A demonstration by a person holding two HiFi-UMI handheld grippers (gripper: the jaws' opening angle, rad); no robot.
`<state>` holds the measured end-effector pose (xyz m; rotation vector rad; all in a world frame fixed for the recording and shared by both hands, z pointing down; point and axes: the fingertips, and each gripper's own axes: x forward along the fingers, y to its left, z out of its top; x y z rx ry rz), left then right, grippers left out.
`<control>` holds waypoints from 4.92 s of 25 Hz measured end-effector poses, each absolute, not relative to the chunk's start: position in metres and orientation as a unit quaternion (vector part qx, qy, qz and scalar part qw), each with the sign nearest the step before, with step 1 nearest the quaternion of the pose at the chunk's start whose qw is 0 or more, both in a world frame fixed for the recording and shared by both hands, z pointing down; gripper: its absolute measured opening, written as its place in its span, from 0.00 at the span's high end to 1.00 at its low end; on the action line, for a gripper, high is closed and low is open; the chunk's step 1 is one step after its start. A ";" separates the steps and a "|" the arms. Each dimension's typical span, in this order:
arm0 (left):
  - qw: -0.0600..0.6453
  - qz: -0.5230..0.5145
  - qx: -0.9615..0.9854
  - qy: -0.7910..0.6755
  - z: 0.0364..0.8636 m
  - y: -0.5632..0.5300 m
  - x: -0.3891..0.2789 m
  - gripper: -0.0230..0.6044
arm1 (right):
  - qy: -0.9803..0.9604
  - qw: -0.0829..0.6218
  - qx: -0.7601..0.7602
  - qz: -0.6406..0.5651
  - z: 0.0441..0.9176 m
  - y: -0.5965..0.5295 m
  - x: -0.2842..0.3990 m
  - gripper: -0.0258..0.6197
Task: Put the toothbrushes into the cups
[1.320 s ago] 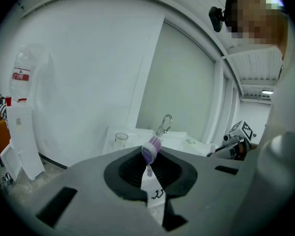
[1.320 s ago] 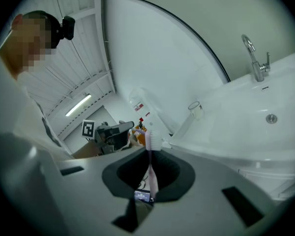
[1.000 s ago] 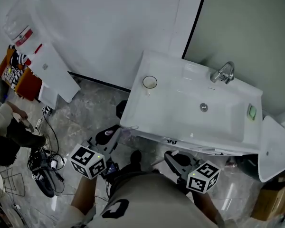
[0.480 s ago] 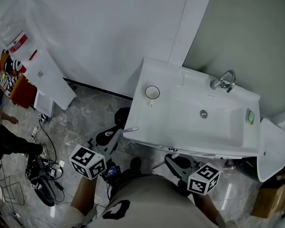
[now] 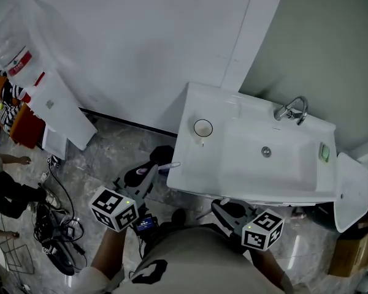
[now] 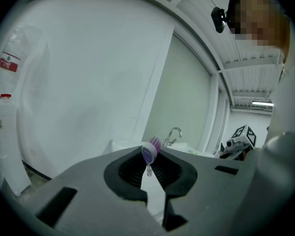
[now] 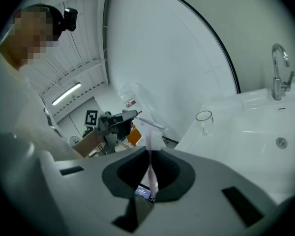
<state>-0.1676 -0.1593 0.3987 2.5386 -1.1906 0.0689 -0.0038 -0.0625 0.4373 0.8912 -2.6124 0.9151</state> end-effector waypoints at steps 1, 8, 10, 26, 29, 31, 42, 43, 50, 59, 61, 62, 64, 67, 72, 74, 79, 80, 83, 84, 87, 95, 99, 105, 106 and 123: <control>0.165 0.023 0.894 -0.417 0.397 -0.163 -0.171 0.90 | -0.891 0.119 0.304 0.314 0.439 -0.063 -0.008 0.91; 0.165 0.020 0.894 -0.416 0.396 -0.183 -0.181 0.90 | -0.879 0.117 0.320 0.334 0.446 -0.071 -0.008 0.91; 0.168 0.020 0.894 -0.416 0.397 -0.187 -0.178 0.90 | -0.877 0.114 0.321 0.339 0.447 -0.076 -0.006 0.91; 0.161 0.034 0.879 -0.447 0.392 -0.229 -0.128 0.90 | -0.890 0.106 0.278 0.345 0.443 -0.134 0.038 0.91; 0.160 0.035 0.877 -0.452 0.394 -0.241 -0.117 0.90 | -0.889 0.106 0.276 0.350 0.447 -0.142 0.049 0.91; 0.161 0.037 0.876 -0.453 0.397 -0.250 -0.108 0.90 | -0.886 0.103 0.278 0.355 0.449 -0.147 0.058 0.91; 0.159 0.074 0.878 -0.445 0.423 -0.295 -0.063 0.90 | -0.880 0.086 0.286 0.370 0.456 -0.164 0.092 0.91; 0.160 0.076 0.878 -0.445 0.425 -0.298 -0.060 0.90 | -0.879 0.086 0.286 0.371 0.457 -0.164 0.094 0.91; 0.174 0.095 0.870 -0.451 0.452 -0.313 -0.056 0.90 | -0.875 0.084 0.287 0.382 0.463 -0.167 0.097 0.91; 0.199 0.110 0.862 -0.454 0.484 -0.329 -0.056 0.90 | -0.870 0.084 0.302 0.380 0.466 -0.170 0.099 0.91; 0.207 0.116 0.860 -0.453 0.493 -0.330 -0.054 0.90 | -0.868 0.082 0.306 0.381 0.466 -0.170 0.101 0.91; 0.209 0.118 0.859 -0.453 0.497 -0.331 -0.054 0.90 | -0.868 0.082 0.308 0.381 0.466 -0.171 0.102 0.91; 0.210 0.125 0.856 -0.455 0.504 -0.334 -0.053 0.90 | -0.866 0.083 0.313 0.381 0.467 -0.171 0.104 0.91; 0.206 0.134 0.853 -0.460 0.511 -0.336 -0.053 0.90 | -0.862 0.081 0.320 0.384 0.468 -0.172 0.107 0.91; 0.212 0.144 0.850 -0.460 0.525 -0.339 -0.049 0.90 | -0.859 0.077 0.327 0.386 0.469 -0.173 0.111 0.91; 0.217 0.145 0.848 -0.461 0.531 -0.340 -0.047 0.90 | -0.858 0.078 0.328 0.387 0.470 -0.173 0.112 0.91; 0.227 0.136 0.844 -0.467 0.537 -0.343 -0.047 0.90 | -0.855 0.076 0.333 0.391 0.472 -0.176 0.118 0.91; 0.229 0.134 0.843 -0.467 0.538 -0.343 -0.047 0.90 | -0.854 0.075 0.334 0.392 0.473 -0.176 0.119 0.91; 0.235 0.125 0.841 -0.471 0.540 -0.344 -0.050 0.90 | -0.854 0.077 0.334 0.392 0.473 -0.175 0.119 0.91; 0.237 0.122 0.841 -0.472 0.540 -0.344 -0.051 0.90 | -0.854 0.077 0.333 0.392 0.474 -0.175 0.119 0.91; 0.236 0.119 0.841 -0.471 0.541 -0.344 -0.051 0.90 | -0.854 0.080 0.333 0.392 0.473 -0.174 0.120 0.91; 0.227 0.129 0.842 -0.473 0.546 -0.342 -0.050 0.77 | -0.859 0.087 0.327 0.384 0.473 -0.174 0.119 0.91; 0.226 0.130 0.840 -0.475 0.540 -0.336 -0.056 0.71 | -0.861 0.092 0.324 0.381 0.470 -0.172 0.116 0.91; 0.220 0.131 0.839 -0.481 0.529 -0.314 -0.073 0.69 | -0.863 0.094 0.323 0.378 0.469 -0.172 0.110 0.91; 0.223 0.129 0.837 -0.483 0.528 -0.309 -0.077 0.69 | -0.863 0.093 0.324 0.377 0.469 -0.173 0.109 0.91; 0.216 0.089 0.829 -0.507 0.496 -0.264 -0.121 0.92 | -0.881 0.066 0.338 0.325 0.431 -0.213 0.092 0.91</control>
